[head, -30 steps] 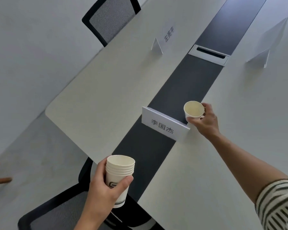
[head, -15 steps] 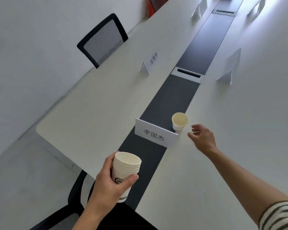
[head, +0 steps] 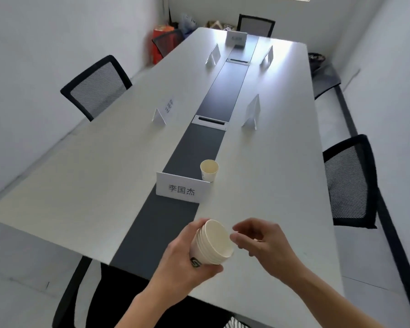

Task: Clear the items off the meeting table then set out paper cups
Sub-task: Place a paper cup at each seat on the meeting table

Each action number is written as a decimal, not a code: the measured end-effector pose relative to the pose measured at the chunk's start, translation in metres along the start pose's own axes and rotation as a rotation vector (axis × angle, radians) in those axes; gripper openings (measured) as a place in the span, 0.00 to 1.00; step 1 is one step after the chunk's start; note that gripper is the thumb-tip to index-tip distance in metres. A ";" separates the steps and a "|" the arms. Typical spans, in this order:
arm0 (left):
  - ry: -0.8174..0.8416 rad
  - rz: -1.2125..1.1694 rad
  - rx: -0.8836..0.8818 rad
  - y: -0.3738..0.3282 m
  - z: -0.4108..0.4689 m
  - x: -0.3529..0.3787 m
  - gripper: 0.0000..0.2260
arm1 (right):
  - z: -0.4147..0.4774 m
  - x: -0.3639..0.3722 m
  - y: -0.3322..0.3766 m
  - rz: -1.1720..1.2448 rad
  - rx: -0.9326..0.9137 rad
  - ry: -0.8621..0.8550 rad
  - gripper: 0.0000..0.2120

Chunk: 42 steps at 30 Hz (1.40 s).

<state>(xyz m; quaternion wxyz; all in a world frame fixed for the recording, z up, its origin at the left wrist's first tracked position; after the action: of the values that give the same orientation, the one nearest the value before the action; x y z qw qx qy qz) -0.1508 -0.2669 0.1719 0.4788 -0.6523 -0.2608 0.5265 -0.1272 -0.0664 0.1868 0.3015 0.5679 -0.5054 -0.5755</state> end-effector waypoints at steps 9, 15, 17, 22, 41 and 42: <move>0.238 0.084 0.188 -0.044 -0.029 0.075 0.36 | -0.076 -0.064 -0.039 0.068 0.161 -0.111 0.01; 0.415 0.176 0.271 -0.081 -0.045 0.150 0.35 | -0.137 -0.147 -0.077 0.204 0.274 -0.276 0.01; 0.474 0.176 0.304 -0.098 -0.055 0.181 0.33 | -0.164 -0.177 -0.092 0.316 0.307 -0.291 0.09; 0.571 0.152 0.336 -0.143 -0.085 0.275 0.31 | -0.239 -0.243 -0.129 0.543 0.269 -0.241 0.30; 0.459 0.038 0.158 -0.205 0.006 0.481 0.33 | -0.311 -0.481 -0.263 0.361 0.321 -1.011 0.30; 0.446 0.025 0.145 -0.208 0.021 0.492 0.33 | -0.303 -0.492 -0.266 0.330 0.331 -1.001 0.29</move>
<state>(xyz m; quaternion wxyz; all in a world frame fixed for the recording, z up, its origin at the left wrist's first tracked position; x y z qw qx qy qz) 0.0159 0.2402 0.1439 0.5635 -0.7197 -0.1021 0.3925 0.3088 0.3956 0.1602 0.0170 0.1781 -0.7530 -0.6332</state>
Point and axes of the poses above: each hand's wrist, its own z-axis towards the middle knuckle, its own x-axis out of the palm, y = z × x, the point moved 4 cm from there along z, towards the middle knuckle, and after that the axes turned 7 degrees about -y, right-handed, at the moved point
